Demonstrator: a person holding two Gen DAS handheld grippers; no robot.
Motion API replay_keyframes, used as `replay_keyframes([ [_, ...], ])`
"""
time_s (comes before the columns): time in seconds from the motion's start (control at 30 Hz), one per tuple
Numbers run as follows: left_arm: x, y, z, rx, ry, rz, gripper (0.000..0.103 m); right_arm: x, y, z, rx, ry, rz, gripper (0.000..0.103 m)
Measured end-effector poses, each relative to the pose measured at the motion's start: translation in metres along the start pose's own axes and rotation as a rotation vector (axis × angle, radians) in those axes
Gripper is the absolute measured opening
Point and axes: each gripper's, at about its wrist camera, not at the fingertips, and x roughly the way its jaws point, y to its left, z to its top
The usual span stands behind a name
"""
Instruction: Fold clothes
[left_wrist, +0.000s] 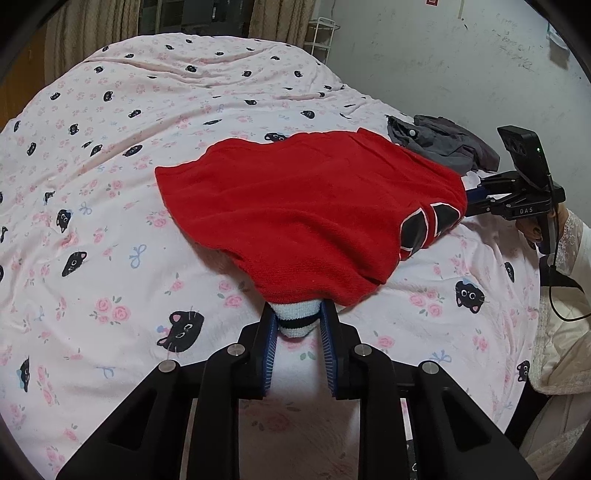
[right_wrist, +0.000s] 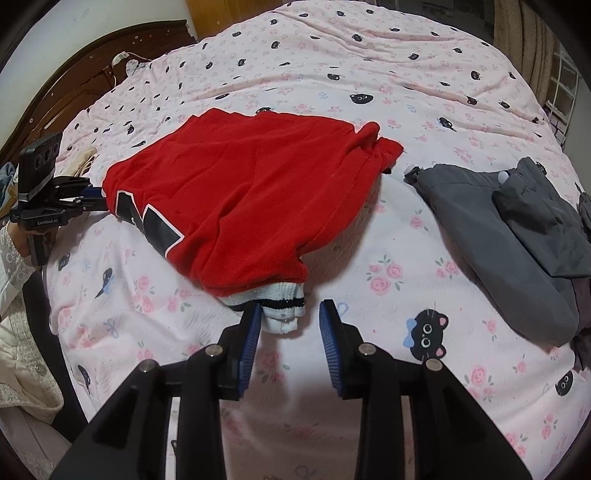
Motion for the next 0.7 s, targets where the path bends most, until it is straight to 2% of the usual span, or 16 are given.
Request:
replay_keyframes([
  [0.2, 0.001, 0.000, 0.001, 0.001, -0.001, -0.003, 0.022, 0.001, 0.004, 0.004, -0.015, -0.019, 0.033, 0.033],
  [0.23, 0.002, 0.000, 0.001, 0.003, -0.001, -0.004, 0.021, 0.003, 0.006, 0.005, -0.018, -0.017, 0.037, 0.031],
  [0.3, 0.002, 0.000, 0.001, 0.003, 0.004, -0.011, 0.017, 0.008, 0.008, 0.005, -0.018, 0.008, 0.046, 0.018],
  [0.37, 0.001, 0.001, 0.001, -0.006, 0.007, -0.016, 0.014, 0.010, 0.009, 0.004, -0.007, 0.015, 0.056, 0.015],
  [0.7, -0.024, 0.009, -0.006, -0.089, -0.029, -0.019, 0.010, -0.023, -0.022, -0.013, 0.159, -0.079, 0.165, 0.011],
])
